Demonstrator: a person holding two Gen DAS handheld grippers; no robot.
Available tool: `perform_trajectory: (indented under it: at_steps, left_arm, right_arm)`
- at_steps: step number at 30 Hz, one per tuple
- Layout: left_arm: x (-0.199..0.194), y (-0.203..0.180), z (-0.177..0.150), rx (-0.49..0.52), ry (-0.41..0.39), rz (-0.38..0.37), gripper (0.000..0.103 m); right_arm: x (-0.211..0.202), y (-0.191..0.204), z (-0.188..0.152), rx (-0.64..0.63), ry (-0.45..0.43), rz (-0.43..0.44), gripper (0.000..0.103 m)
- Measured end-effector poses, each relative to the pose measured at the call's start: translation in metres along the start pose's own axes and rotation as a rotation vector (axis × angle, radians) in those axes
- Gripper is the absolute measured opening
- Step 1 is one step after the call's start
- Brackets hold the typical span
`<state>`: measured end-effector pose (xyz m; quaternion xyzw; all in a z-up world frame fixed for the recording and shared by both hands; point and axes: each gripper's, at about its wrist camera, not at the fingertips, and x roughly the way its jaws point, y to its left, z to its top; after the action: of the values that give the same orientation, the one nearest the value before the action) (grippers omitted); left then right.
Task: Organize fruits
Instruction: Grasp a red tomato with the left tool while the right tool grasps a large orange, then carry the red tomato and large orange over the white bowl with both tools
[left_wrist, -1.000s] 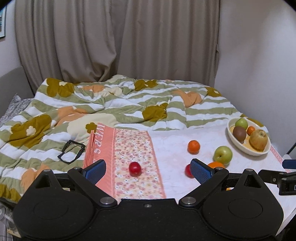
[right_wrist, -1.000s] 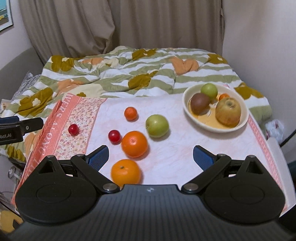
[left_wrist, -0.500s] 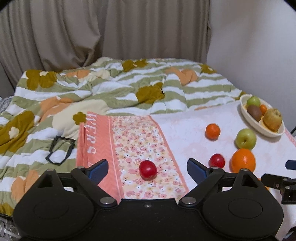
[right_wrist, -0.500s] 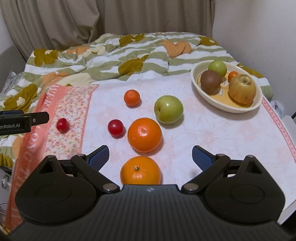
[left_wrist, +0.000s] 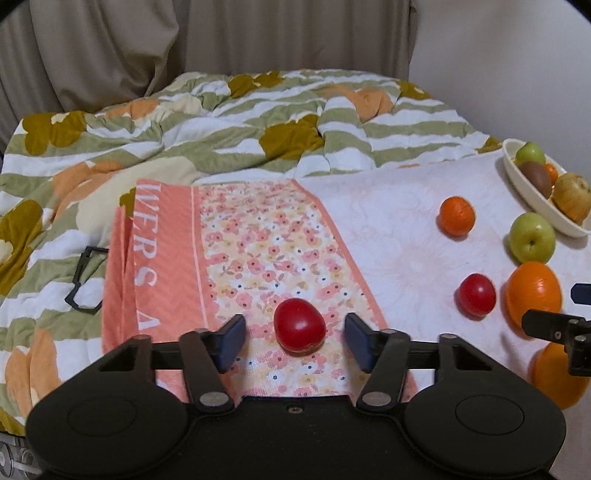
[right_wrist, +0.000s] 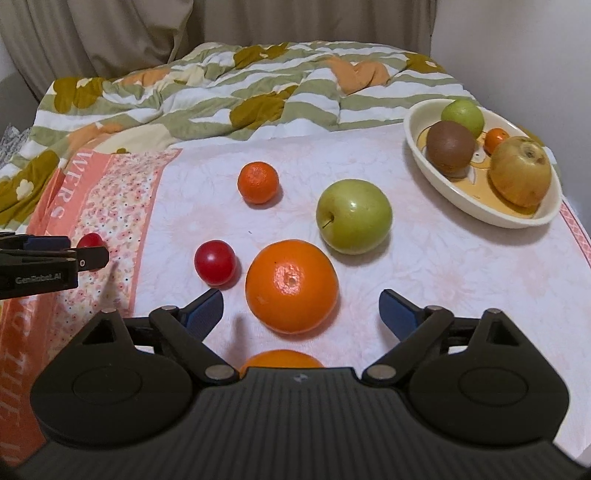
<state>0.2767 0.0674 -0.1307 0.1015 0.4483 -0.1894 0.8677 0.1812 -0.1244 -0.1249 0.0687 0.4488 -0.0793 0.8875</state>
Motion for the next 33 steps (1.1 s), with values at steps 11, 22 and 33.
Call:
perform_trajectory:
  at_steps: [11,22,33]
  left_arm:
    - [0.004,-0.001,-0.002,0.021,0.008,0.0,0.034]
    - [-0.011,0.003,-0.005,-0.017,-0.004,-0.009,0.034]
    - [-0.051,-0.009,-0.005,-0.019,-0.087,-0.013,0.034]
  right_arm:
    - [0.013,0.005,0.004,-0.037,0.018,0.003,0.094]
    - [0.016,0.008,0.006,-0.069,0.008,0.013,0.074]
    - [-0.012,0.003,0.006,-0.089,-0.047,0.028,0.074]
